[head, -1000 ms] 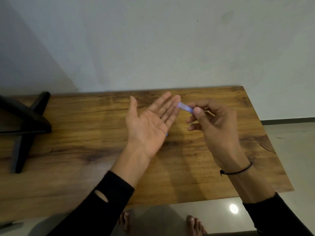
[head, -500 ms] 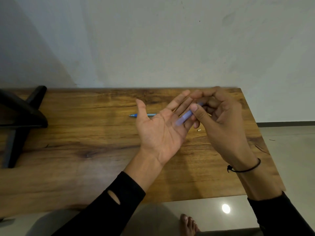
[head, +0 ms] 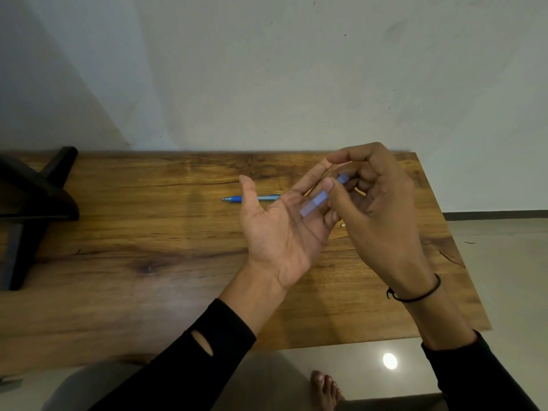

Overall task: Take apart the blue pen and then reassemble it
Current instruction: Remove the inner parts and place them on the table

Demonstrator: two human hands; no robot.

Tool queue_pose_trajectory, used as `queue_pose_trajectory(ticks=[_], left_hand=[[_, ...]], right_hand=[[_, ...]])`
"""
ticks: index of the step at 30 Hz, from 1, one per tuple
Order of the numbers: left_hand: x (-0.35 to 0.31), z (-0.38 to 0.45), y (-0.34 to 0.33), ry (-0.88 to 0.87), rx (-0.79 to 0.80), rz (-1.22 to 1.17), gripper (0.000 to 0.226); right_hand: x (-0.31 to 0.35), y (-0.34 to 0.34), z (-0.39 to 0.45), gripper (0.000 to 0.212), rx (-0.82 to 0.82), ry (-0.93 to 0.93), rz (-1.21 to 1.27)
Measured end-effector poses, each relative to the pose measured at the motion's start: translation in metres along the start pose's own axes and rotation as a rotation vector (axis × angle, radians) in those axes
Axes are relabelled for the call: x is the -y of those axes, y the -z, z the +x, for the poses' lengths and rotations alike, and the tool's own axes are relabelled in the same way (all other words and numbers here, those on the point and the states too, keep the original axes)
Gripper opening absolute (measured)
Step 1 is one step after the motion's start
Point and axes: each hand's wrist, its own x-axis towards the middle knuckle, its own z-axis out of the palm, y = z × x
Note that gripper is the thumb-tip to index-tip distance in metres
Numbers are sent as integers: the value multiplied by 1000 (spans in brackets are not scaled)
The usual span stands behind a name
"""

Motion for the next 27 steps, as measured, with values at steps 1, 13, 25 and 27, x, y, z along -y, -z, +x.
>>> queue_pose_trajectory(ticks=[1, 13, 25, 27], left_hand=[[0, 0, 1, 0, 0, -3, 125], [-6, 2, 2, 17, 163, -136, 129], [-51, 11, 14, -138, 125, -107, 129], [-54, 11, 13, -155, 126, -105, 128]], right_hand=[[0, 0, 0, 23, -6, 5, 4], [-5, 29, 8, 19, -249, -114, 261], [-37, 40, -18, 6, 154, -424, -40], [-44, 19, -24, 10, 189, -425, -105]])
